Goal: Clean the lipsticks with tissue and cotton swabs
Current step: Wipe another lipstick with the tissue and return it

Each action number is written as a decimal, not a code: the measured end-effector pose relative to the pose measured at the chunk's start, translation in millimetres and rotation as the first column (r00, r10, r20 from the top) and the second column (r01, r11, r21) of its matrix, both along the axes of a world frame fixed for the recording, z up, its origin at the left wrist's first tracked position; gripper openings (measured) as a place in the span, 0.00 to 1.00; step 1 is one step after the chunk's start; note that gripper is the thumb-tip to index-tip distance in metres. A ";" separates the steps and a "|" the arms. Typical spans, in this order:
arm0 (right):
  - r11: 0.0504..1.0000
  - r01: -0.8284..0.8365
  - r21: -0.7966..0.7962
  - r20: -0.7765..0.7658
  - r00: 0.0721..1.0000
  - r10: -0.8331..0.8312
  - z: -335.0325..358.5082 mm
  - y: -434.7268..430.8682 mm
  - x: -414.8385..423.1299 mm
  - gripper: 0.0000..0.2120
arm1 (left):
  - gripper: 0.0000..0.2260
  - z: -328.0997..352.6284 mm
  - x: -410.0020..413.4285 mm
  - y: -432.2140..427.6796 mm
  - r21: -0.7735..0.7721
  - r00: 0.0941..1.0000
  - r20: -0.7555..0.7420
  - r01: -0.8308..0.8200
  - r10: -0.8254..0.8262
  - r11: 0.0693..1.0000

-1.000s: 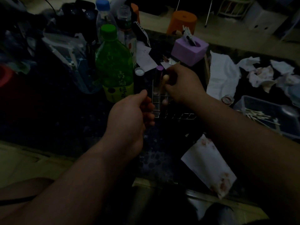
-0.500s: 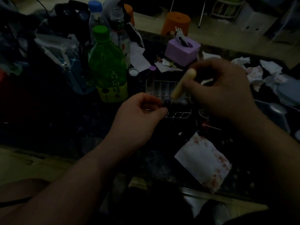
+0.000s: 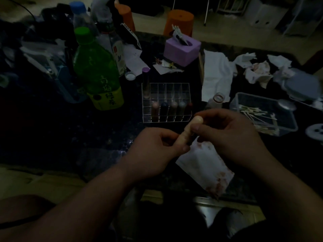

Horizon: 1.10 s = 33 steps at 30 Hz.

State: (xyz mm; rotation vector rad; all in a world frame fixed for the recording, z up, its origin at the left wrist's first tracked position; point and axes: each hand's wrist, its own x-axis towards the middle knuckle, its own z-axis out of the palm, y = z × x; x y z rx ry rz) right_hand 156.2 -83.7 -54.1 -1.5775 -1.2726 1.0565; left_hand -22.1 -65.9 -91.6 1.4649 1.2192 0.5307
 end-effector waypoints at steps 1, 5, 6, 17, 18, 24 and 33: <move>0.999 0.042 0.010 -0.061 0.997 -0.041 0.4 3.3 2.4 0.07 | 0.04 -2.7 -0.3 1.0 -0.021 1.000 -0.001 -0.020 0.020 1.000; 0.976 0.182 0.122 0.081 0.978 -0.193 -13.6 25.6 18.8 0.03 | 0.05 -12.8 -2.7 5.5 -0.052 0.997 0.002 -0.075 0.076 0.996; 0.980 0.130 0.149 0.257 0.952 -0.165 -23.6 30.8 22.5 0.03 | 0.05 -13.5 -3.6 6.4 -0.050 0.996 0.012 -0.090 0.091 0.995; 0.987 -0.151 0.051 0.697 0.713 0.073 -84.6 53.8 8.8 0.04 | 0.10 -13.6 -11.0 13.7 -0.057 0.988 0.090 -0.122 0.127 0.991; 0.988 -0.148 0.041 0.702 0.708 0.077 -85.2 53.8 8.6 0.04 | 0.09 -14.1 -11.9 13.8 -0.062 0.988 0.093 -0.121 0.127 0.991; 0.989 -0.124 0.081 0.679 0.733 0.037 -67.1 44.3 9.5 0.13 | 0.04 -11.0 -11.1 11.1 -0.198 0.965 0.181 -0.155 0.191 0.968; 0.976 -0.200 -0.085 -0.065 0.979 0.195 -21.0 -25.1 -8.9 0.14 | 0.07 -0.6 6.5 -2.0 -0.326 0.884 0.348 -0.200 0.314 0.924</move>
